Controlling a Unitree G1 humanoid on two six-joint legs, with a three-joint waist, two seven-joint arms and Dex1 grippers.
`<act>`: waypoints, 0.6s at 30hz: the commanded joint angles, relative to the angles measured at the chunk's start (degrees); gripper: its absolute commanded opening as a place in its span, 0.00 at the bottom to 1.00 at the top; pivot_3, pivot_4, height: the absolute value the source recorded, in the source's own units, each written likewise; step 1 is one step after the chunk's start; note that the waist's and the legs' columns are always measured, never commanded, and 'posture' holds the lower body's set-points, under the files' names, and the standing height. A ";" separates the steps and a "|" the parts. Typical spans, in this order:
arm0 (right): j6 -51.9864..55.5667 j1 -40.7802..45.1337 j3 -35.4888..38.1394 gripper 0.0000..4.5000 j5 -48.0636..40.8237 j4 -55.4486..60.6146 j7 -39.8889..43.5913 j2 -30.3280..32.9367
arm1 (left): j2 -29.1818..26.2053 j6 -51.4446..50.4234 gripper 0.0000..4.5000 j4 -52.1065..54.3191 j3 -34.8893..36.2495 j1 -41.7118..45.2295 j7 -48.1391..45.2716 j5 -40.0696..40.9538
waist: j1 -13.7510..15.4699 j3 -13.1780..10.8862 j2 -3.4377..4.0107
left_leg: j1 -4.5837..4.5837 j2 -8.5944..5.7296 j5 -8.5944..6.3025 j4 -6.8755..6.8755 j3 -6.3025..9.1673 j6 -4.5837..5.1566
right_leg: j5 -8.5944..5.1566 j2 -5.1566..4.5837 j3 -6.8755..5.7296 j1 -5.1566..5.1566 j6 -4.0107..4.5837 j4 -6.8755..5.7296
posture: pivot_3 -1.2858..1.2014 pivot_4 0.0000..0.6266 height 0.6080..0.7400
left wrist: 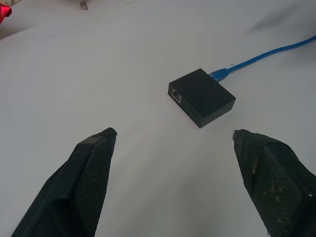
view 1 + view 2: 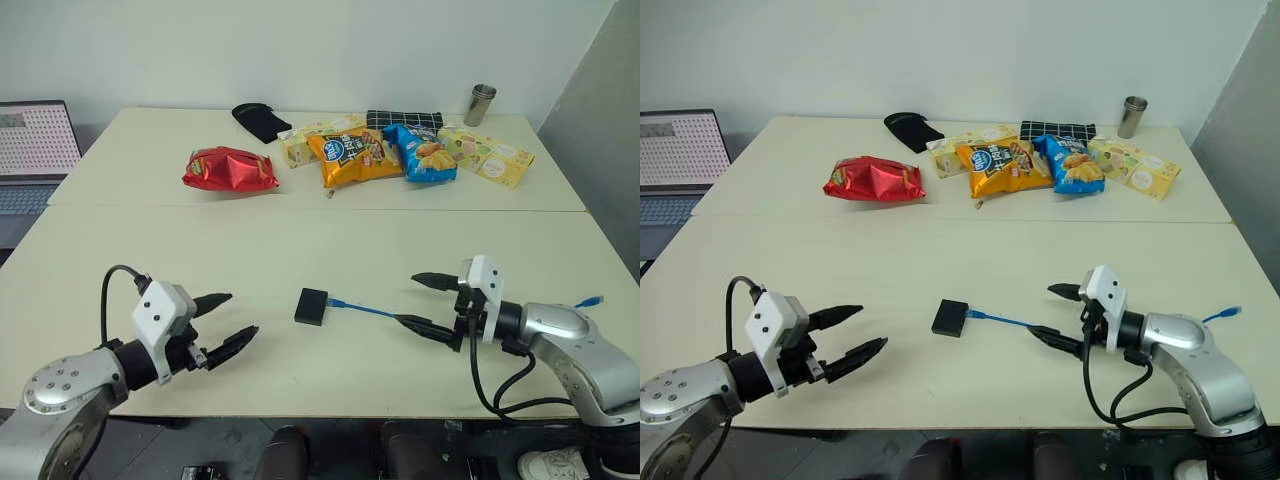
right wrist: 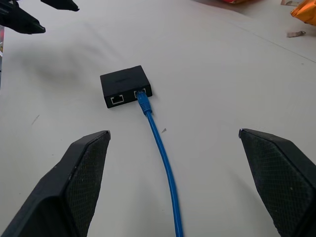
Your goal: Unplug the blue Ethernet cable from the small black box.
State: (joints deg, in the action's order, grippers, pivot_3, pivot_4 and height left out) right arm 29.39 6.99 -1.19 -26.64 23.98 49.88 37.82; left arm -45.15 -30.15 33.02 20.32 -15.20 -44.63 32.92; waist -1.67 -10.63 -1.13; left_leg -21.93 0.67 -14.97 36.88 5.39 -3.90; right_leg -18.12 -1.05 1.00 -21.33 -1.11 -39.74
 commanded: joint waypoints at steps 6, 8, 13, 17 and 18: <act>-0.58 -0.46 -0.23 0.98 0.10 2.78 0.18 0.61 | -0.37 0.78 0.89 0.11 0.16 -0.20 -1.82 -0.66 | 0.00 0.00 0.00 | 0.00 0.01 0.00 0.00 -0.03 0.00 | 0.00 0.00 0.01 0.00 0.00 0.02 | 0.52 0.24 1.00; -0.99 0.15 -0.92 0.98 0.85 2.33 0.56 0.84 | -0.87 1.03 0.89 0.36 0.25 -1.11 -2.57 -1.18 | 0.00 0.00 0.00 | 0.00 0.02 0.00 0.00 -0.02 0.00 | 0.00 -0.01 0.02 0.00 0.00 0.02 | 0.52 0.24 1.00; -1.55 2.33 -3.90 0.98 2.13 0.92 0.80 -0.41 | -1.68 0.85 0.89 -0.25 0.12 -1.91 -3.72 -2.19 | -0.02 -0.01 0.00 | 0.00 0.02 0.00 0.00 -0.02 0.00 | 0.00 -0.01 0.02 -0.01 0.00 0.02 | 0.52 0.24 1.00; -4.19 5.08 -8.50 0.98 5.74 -1.64 0.79 -2.26 | -2.29 1.18 0.89 -0.95 -0.29 -1.93 -4.96 -2.85 | -0.04 -0.01 0.00 | 0.01 0.02 0.00 -0.01 -0.02 0.00 | 0.00 0.00 0.01 -0.02 0.00 0.02 | 0.52 0.24 1.00; -4.77 5.68 -9.16 0.98 6.49 -2.41 0.61 -2.72 | -2.35 1.33 0.89 -1.01 -0.38 -1.96 -5.22 -2.98 | -0.05 -0.01 0.00 | 0.00 0.02 0.00 -0.02 -0.02 0.00 | 0.00 0.00 0.01 -0.02 0.00 0.03 | 0.52 0.24 1.00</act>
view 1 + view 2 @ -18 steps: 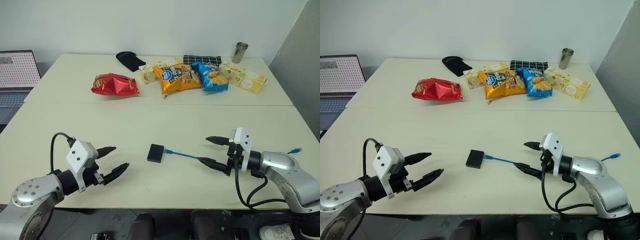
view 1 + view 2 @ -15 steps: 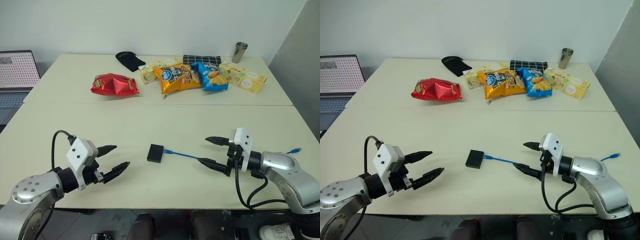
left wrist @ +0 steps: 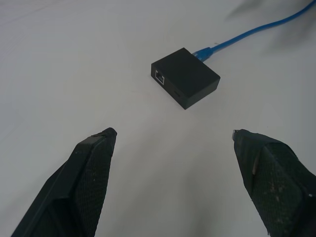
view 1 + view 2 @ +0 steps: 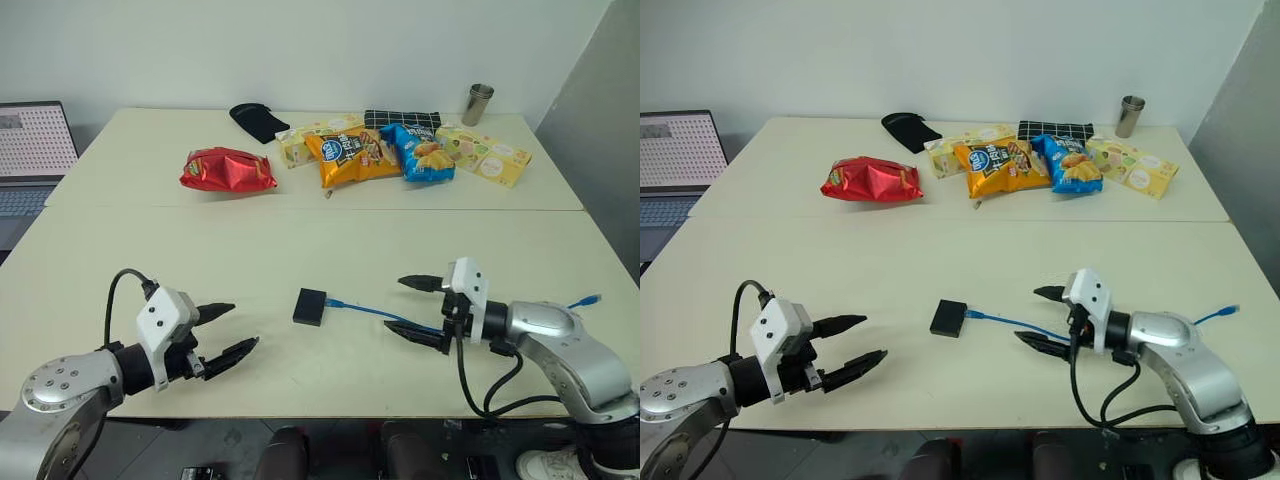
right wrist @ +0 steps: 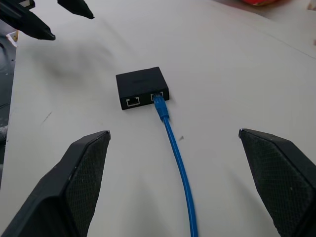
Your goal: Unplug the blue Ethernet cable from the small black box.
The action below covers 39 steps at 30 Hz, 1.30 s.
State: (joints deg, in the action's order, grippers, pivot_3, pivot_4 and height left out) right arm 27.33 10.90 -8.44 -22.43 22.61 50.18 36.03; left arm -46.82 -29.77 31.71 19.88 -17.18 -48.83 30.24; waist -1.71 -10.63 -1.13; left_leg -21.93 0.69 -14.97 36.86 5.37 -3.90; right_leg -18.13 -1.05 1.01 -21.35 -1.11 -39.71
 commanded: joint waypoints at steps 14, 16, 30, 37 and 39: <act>-10.01 12.63 -13.99 0.98 15.80 -20.20 -1.65 -11.74 | -0.31 3.21 0.89 -1.44 0.12 -0.43 -5.74 0.68 | -0.12 -0.02 0.03 | -0.01 0.02 0.00 -0.02 -0.04 0.00 | 0.01 -0.01 0.00 -0.03 0.02 0.03 | 0.52 0.24 1.00; -10.04 13.98 -14.64 0.98 16.76 -22.24 -1.76 -13.10 | -0.51 3.23 0.89 -1.96 0.20 0.08 -6.24 0.83 | -0.12 -0.02 0.03 | -0.01 0.02 0.00 -0.01 -0.03 0.00 | 0.01 -0.01 -0.01 -0.03 0.02 0.02 | 0.52 0.24 1.00; -9.47 16.17 -16.38 0.40 20.83 -24.71 -0.99 -14.63 | -0.65 2.91 0.90 -4.03 -0.68 2.08 -7.24 0.45 | -0.13 -0.02 0.03 | 0.02 0.02 0.00 -0.01 -0.02 0.00 | 0.01 -0.02 -0.01 -0.04 0.02 -0.03 | 0.52 0.24 1.00; -10.75 17.12 -16.68 0.05 22.42 -24.44 -0.75 -14.27 | -0.41 2.37 0.90 -6.22 -0.88 3.99 -7.43 1.25 | -0.12 -0.02 0.03 | 0.03 0.02 0.00 0.00 -0.01 0.00 | 0.01 -0.02 -0.02 -0.03 0.02 -0.07 | 0.52 0.24 1.00; -11.20 17.45 -16.39 0.03 22.82 -24.40 -1.10 -14.49 | -0.49 2.16 0.90 -6.37 -0.74 4.22 -7.54 1.58 | -0.14 -0.02 0.03 | 0.03 0.01 0.00 0.00 -0.01 0.00 | 0.01 -0.02 -0.02 -0.04 0.02 -0.07 | 0.52 0.24 1.00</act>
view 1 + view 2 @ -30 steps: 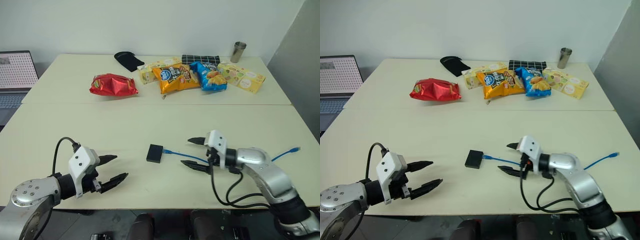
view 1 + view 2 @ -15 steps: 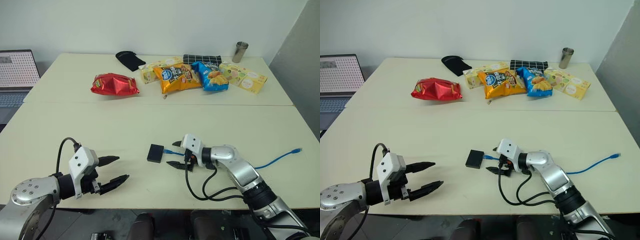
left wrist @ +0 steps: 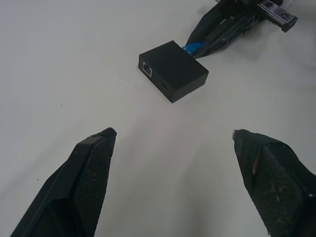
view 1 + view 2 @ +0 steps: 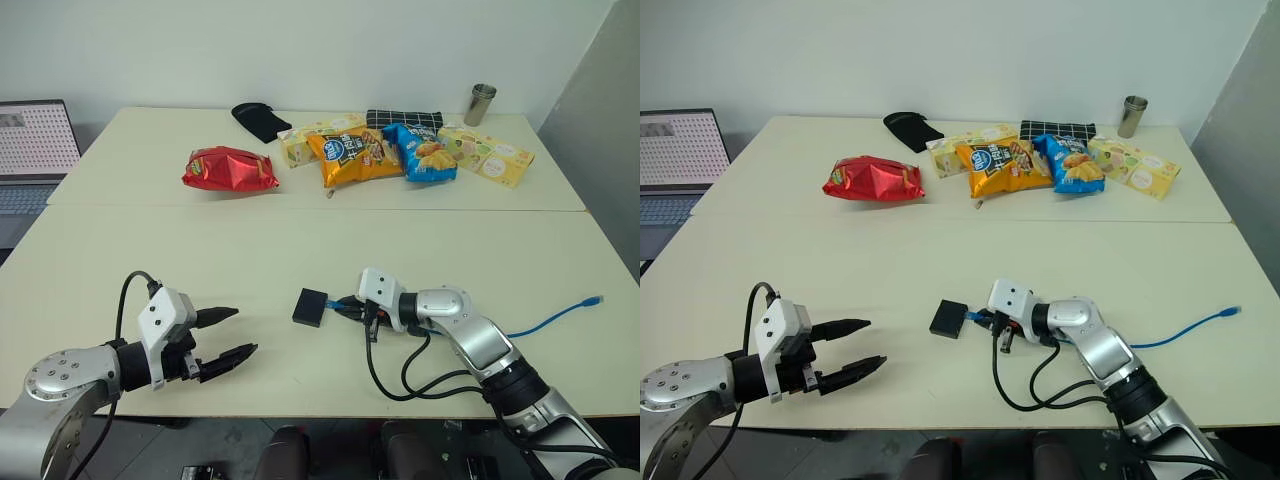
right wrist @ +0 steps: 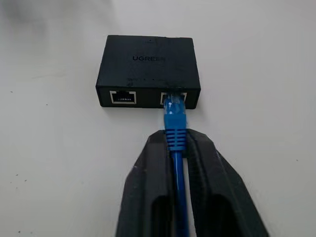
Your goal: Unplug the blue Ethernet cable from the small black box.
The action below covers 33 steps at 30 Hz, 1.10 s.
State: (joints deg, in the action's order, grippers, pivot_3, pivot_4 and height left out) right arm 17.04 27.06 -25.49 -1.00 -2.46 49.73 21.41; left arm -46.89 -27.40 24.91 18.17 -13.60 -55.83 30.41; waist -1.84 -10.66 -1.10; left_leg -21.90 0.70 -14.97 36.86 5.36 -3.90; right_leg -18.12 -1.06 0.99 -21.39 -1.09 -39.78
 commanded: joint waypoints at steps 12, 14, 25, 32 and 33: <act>-19.10 4.60 2.87 0.02 3.82 4.81 0.39 4.13 | 4.75 -12.27 0.90 -3.18 3.50 9.99 6.40 15.44 | 0.03 -0.02 0.01 | -0.03 0.01 0.00 0.02 0.03 0.00 | 0.00 -0.01 -0.03 -0.03 0.00 -0.05 | 0.52 0.24 1.00; -22.59 5.48 3.12 0.02 4.16 4.87 0.87 5.07 | 5.81 -15.66 0.90 -3.28 3.38 12.72 7.55 19.44 | 0.06 -0.01 -0.02 | -0.04 0.01 0.00 0.05 0.09 0.00 | 0.00 -0.01 -0.07 -0.01 0.00 -0.06 | 0.52 0.24 1.00; -37.52 8.40 3.21 0.02 6.50 4.26 1.16 6.34 | 6.98 -23.86 0.90 -4.21 -0.86 19.08 7.29 27.99 | 0.00 -0.01 -0.02 | -0.03 0.01 0.01 0.05 0.07 -0.02 | 0.00 -0.03 -0.03 -0.02 0.00 -0.08 | 0.52 0.24 1.00; -41.30 8.26 3.30 0.02 6.74 4.29 1.01 6.68 | 7.69 -23.23 0.90 -5.96 -3.78 21.11 6.38 27.12 | 0.03 -0.01 -0.02 | -0.04 0.01 0.02 0.06 0.07 -0.03 | 0.00 -0.03 -0.02 -0.01 0.00 -0.08 | 0.52 0.24 1.00; -41.66 8.28 3.23 0.02 6.74 4.15 1.08 6.69 | 7.79 -23.19 0.86 -6.23 -3.96 21.42 6.31 27.17 | 0.04 -0.01 -0.02 | -0.04 0.01 0.02 0.07 0.06 -0.03 | 0.00 -0.03 -0.02 -0.01 0.01 -0.09 | 0.52 0.24 1.00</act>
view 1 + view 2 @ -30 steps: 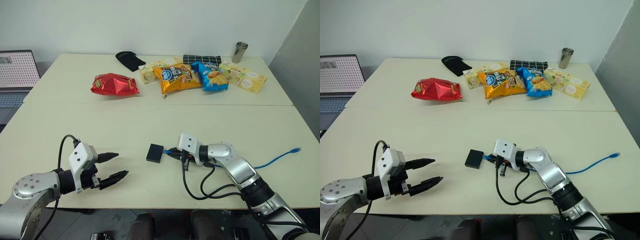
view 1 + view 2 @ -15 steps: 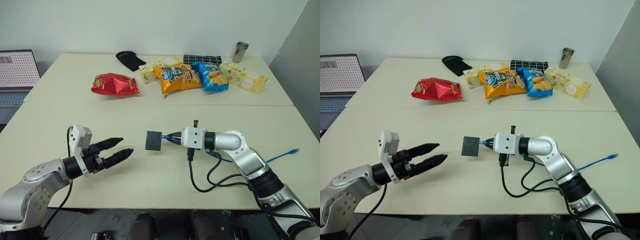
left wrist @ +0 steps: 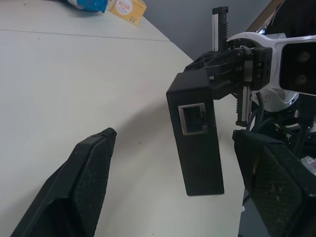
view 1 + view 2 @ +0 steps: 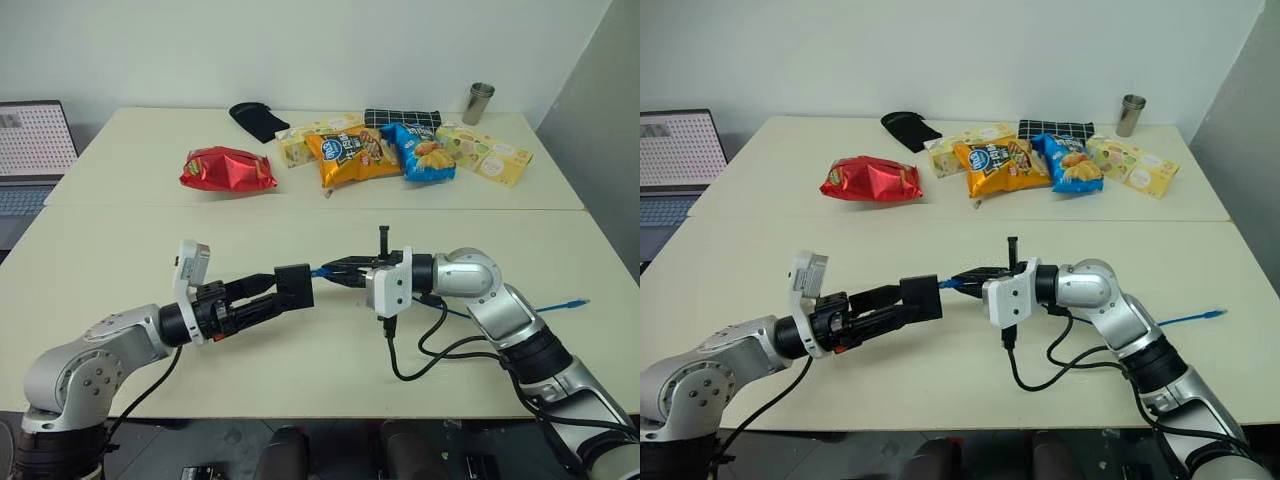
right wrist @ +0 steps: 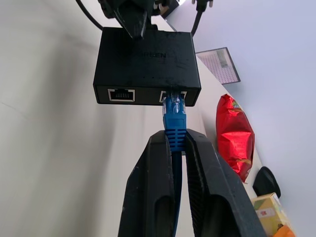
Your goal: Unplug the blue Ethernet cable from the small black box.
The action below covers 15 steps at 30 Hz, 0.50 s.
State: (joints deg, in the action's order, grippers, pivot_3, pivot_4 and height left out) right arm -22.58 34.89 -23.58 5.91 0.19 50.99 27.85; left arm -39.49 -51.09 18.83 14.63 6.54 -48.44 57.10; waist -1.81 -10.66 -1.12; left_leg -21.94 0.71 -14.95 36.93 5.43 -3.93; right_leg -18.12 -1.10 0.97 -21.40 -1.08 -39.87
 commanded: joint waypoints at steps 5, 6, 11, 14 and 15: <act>-3.17 0.57 1.19 0.02 -0.01 0.91 -0.35 0.16 | 0.62 0.48 0.64 -0.81 -0.66 1.79 -1.83 0.95 | -0.02 0.00 0.00 | 0.01 0.00 0.00 0.00 0.00 0.00 | 0.00 0.00 0.00 0.00 0.00 0.00 | 0.52 0.24 1.00; -3.66 0.58 1.24 0.02 0.20 0.63 -0.54 0.18 | 0.66 0.54 0.60 -0.96 -0.75 1.86 -1.97 0.84 | -0.01 0.00 0.00 | 0.00 0.00 0.00 0.00 0.01 0.00 | 0.00 0.00 0.00 0.00 0.00 0.00 | 0.52 0.24 1.00; -5.27 0.25 1.41 0.02 1.02 0.23 -1.37 0.22 | 0.70 0.80 0.36 -1.34 -1.21 1.79 -2.47 0.15 | 0.00 0.00 0.00 | 0.00 0.00 0.00 0.00 0.00 0.00 | 0.00 0.00 0.00 0.00 0.00 0.00 | 0.52 0.24 1.00; -6.38 0.07 1.29 0.02 1.75 0.24 -2.02 0.03 | 0.47 0.86 0.22 -1.35 -1.37 1.68 -2.87 -0.02 | 0.01 0.00 0.00 | 0.00 0.00 0.00 0.00 0.01 0.00 | 0.00 0.00 0.00 0.00 0.00 0.00 | 0.52 0.24 1.00; -6.75 0.03 1.14 0.02 2.13 0.22 -2.22 0.04 | 0.41 0.85 0.18 -1.35 -1.37 1.63 -3.00 -0.03 | 0.00 0.00 0.00 | 0.00 -0.01 0.00 0.00 0.00 0.00 | 0.00 0.00 0.00 0.00 0.00 0.00 | 0.52 0.24 1.00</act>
State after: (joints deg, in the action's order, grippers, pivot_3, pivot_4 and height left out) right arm -26.61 34.73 -23.57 8.04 -1.32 49.80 28.16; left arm -38.89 -50.91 17.38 13.17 7.83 -51.41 57.42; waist -1.81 -10.66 -1.12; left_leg -21.93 0.71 -14.95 36.92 5.43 -3.93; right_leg -18.12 -1.10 0.97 -21.40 -1.08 -39.87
